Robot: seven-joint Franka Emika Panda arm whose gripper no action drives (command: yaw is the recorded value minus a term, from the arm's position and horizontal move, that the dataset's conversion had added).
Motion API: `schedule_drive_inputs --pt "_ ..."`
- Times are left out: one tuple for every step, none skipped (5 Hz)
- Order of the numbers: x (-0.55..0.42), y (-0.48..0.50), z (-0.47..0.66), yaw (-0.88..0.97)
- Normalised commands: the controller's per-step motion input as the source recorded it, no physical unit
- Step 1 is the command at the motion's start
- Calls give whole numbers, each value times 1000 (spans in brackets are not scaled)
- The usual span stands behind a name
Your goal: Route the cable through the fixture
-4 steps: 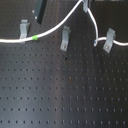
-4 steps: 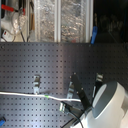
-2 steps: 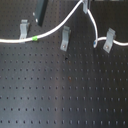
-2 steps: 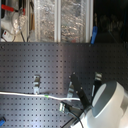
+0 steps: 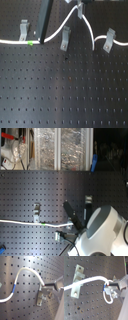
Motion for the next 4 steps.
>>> schedule_drive_inputs --pt "-151 2 232 -871" --pt "-81 30 229 -948" --pt "33 -2 -1 0" --pt "-632 -313 36 0"
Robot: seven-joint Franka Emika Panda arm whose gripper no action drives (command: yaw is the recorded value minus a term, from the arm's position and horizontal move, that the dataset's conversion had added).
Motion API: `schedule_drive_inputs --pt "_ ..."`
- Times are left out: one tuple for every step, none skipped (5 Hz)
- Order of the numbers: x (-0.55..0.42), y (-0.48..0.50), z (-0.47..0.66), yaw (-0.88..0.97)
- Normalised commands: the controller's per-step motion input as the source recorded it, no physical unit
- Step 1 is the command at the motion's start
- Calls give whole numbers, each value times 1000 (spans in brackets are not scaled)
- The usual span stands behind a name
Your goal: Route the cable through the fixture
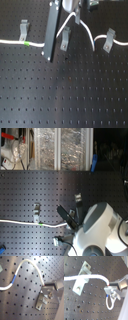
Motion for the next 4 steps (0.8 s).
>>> schedule_drive_inputs --pt "-701 -264 58 -29" --pt "-42 -66 32 0" --pt "-259 112 347 -394" --pt "-34 19 0 -291"
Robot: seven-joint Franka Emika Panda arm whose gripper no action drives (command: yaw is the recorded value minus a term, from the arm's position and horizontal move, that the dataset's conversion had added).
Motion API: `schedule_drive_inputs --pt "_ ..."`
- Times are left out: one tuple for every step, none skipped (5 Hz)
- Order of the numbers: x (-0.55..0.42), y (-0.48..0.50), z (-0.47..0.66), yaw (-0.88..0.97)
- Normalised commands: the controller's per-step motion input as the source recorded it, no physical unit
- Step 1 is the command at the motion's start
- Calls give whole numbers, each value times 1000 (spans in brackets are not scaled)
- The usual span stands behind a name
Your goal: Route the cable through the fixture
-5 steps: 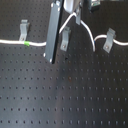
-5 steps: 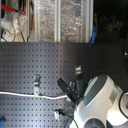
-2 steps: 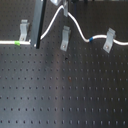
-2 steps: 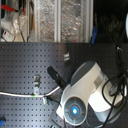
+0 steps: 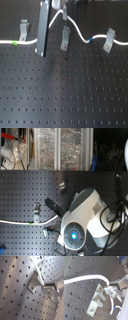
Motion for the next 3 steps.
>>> schedule_drive_inputs --pt "-169 77 84 -363" --pt "-242 208 180 -683" --pt "6 23 0 0"
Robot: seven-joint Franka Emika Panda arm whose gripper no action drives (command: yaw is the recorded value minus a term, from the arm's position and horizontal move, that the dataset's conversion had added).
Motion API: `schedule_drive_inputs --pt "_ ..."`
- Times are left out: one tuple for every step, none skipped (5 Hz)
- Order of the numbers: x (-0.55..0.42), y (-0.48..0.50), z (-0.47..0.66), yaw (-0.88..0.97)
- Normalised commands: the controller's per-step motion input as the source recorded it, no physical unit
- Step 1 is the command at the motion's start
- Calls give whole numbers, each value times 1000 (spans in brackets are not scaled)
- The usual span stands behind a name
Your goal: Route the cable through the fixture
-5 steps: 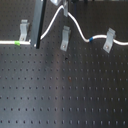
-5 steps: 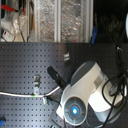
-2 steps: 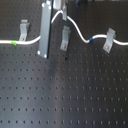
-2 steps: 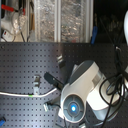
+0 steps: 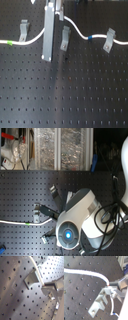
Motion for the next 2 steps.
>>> schedule_drive_inputs --pt "-149 458 113 149" --pt "-100 302 170 177"
